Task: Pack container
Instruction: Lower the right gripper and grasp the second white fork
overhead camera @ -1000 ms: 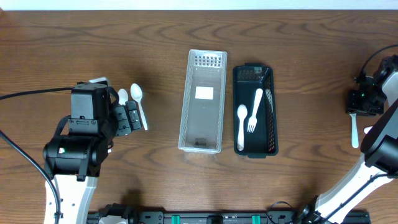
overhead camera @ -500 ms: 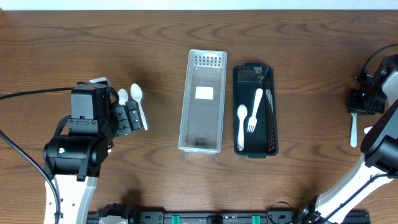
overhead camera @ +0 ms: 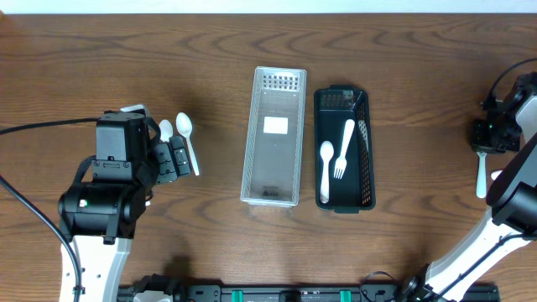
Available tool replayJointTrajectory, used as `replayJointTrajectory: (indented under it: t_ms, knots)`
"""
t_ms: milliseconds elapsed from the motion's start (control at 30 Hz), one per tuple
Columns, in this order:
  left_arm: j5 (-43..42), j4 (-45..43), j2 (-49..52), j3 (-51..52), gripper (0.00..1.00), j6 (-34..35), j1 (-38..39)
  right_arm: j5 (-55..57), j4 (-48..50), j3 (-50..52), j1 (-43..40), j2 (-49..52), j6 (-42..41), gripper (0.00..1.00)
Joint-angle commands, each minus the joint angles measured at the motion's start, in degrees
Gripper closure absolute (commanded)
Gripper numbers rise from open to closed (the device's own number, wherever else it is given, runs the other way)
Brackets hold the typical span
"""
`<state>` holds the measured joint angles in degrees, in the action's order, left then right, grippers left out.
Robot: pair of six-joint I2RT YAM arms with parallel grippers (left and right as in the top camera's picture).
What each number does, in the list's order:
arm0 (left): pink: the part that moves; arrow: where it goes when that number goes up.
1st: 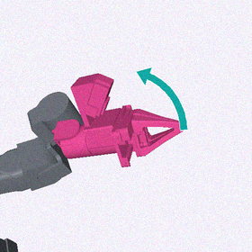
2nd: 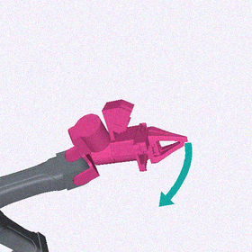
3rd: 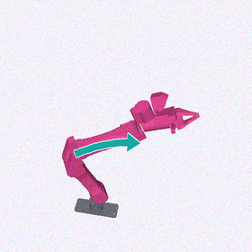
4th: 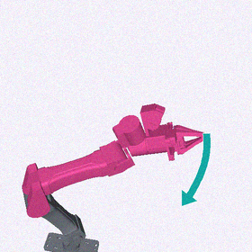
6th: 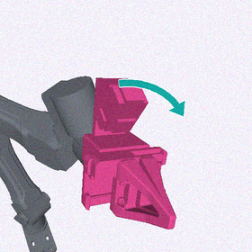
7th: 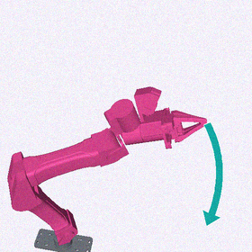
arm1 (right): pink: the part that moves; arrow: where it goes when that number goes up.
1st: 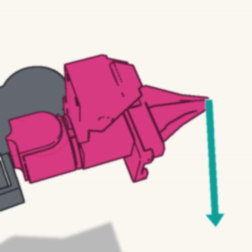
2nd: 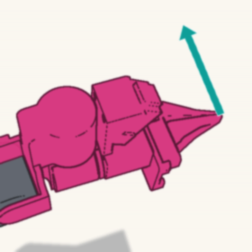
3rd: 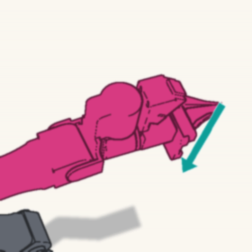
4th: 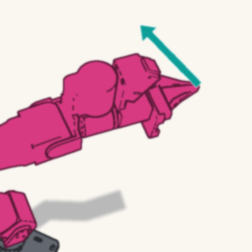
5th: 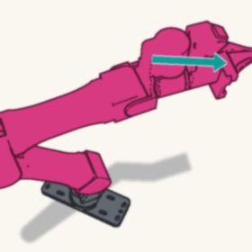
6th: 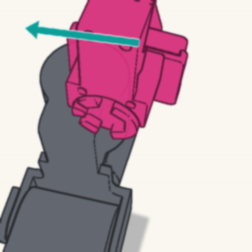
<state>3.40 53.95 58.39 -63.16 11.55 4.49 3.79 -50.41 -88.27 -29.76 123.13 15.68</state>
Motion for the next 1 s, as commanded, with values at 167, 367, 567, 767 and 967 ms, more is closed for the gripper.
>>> replayJointTrajectory:
  t_ms: [167, 367, 567, 767, 967]
  knots:
    - [0.7, 0.3, 0.0, -1.1, 0.02, -1.0, -0.5, -0.2, -0.4, 0.5, 0.9, 1.6, -0.5, 0.85]
    - [0.7, 0.3, 0.0, -1.1, 0.02, -1.0, -0.5, -0.2, -1.1, 0.5, 1.0, 0.2, -0.7, 0.76]
    - [0.7, 0.3, 0.0, -1.1, 0.02, -1.0, -0.5, -0.1, -1.3, 0.3, 0.7, -6.0, 0.4, 0.55]
    - [0.7, 0.4, 0.0, -1.1, 0.02, -1.0, -0.5, -0.2, -2.1, 0.3, -1.2, -8.9, 2.6, 0.49]
    - [0.7, 1.0, 0.0, -1.1, 0.02, -1.0, -0.5, -0.1, -2.7, 1.4, -2.4, -8.6, 3.5, 0.5]
